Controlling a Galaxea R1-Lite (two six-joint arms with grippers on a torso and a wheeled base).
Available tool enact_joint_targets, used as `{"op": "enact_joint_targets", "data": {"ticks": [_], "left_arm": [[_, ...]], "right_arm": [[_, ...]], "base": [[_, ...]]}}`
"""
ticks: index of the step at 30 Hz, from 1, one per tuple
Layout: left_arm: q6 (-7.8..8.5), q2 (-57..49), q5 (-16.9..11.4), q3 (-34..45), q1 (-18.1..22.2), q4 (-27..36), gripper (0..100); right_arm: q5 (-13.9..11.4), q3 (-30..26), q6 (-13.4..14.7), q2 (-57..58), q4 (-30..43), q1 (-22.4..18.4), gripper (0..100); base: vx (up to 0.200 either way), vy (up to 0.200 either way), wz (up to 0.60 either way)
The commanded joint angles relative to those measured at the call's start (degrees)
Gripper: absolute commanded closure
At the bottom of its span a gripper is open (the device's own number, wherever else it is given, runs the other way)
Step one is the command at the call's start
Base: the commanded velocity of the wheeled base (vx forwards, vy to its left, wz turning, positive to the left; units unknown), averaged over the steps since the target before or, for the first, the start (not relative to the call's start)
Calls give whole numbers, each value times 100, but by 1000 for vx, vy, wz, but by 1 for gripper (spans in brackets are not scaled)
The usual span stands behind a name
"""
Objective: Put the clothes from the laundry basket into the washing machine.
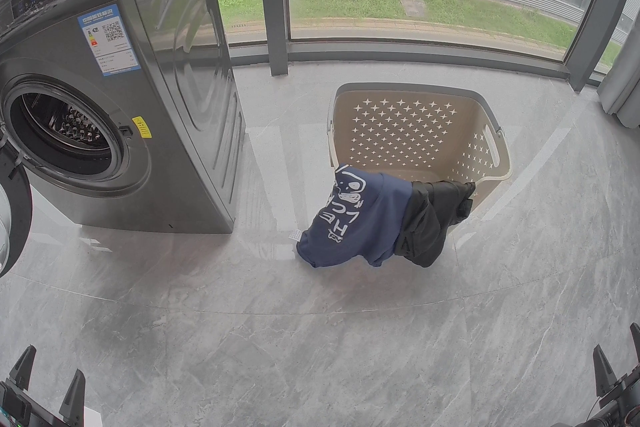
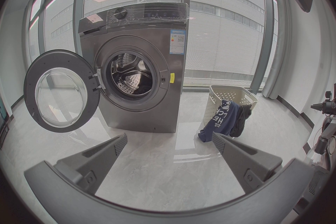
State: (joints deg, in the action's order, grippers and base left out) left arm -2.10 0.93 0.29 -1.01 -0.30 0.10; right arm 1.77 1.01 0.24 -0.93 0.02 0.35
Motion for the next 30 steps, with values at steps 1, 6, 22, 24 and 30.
{"op": "enact_joint_targets", "data": {"ticks": [1, 6, 22, 24, 30], "left_arm": [[-1, -84, 6, 101, -5, -1, 0], [-1, -84, -3, 101, -5, -1, 0], [8, -84, -3, 101, -5, -1, 0], [8, -84, 6, 101, -5, -1, 0], [16, -84, 6, 101, -5, -1, 0]], "right_arm": [[-1, -92, 2, 93, -2, 0, 0], [-1, -92, 2, 93, -2, 0, 0], [-1, -92, 2, 93, -2, 0, 0], [-1, -92, 2, 93, -2, 0, 0], [-1, -92, 2, 93, -2, 0, 0]], "base": [[0, 0, 0], [0, 0, 0], [113, 0, 0], [0, -100, 0], [0, -200, 0]]}}
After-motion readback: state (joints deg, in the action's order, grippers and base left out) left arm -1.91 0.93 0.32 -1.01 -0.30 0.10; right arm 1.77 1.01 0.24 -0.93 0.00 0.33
